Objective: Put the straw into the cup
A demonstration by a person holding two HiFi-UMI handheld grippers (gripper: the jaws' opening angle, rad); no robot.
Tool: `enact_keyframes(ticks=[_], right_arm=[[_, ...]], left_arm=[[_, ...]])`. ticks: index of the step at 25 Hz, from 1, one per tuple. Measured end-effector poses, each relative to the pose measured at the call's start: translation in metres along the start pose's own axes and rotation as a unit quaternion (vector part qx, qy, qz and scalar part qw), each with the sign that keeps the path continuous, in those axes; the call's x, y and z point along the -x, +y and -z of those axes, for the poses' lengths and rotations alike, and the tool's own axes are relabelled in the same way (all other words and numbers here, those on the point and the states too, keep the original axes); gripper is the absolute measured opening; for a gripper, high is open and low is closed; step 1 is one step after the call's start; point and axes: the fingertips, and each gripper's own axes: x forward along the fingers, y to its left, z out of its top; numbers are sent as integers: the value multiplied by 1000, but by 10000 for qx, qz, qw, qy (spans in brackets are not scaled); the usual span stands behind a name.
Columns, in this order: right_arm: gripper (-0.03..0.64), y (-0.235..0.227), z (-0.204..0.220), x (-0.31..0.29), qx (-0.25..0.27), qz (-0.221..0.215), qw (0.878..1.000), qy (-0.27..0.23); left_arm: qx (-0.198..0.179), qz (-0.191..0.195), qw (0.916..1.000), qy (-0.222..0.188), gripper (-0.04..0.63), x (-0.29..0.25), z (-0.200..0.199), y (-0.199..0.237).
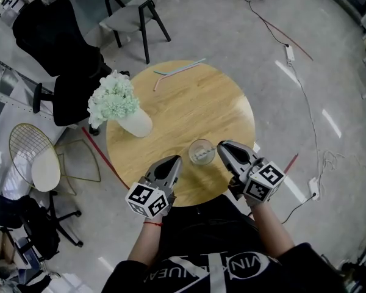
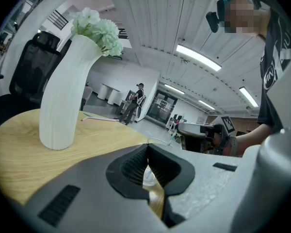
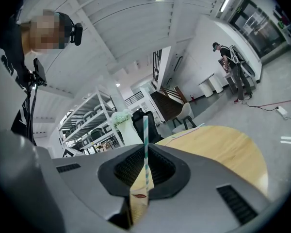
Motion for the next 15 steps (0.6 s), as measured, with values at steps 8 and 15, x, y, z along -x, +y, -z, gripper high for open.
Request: enact_keyframes(ticks=[8,15], right_arm=[[21,0,11,-6,-56,127,9999,74],[21,-5,11,-7,-162,181,9997,3]], left_arm=[[108,49,9999,7,8,2,4,6],[182,41,9998,-8,8,4,7,8]])
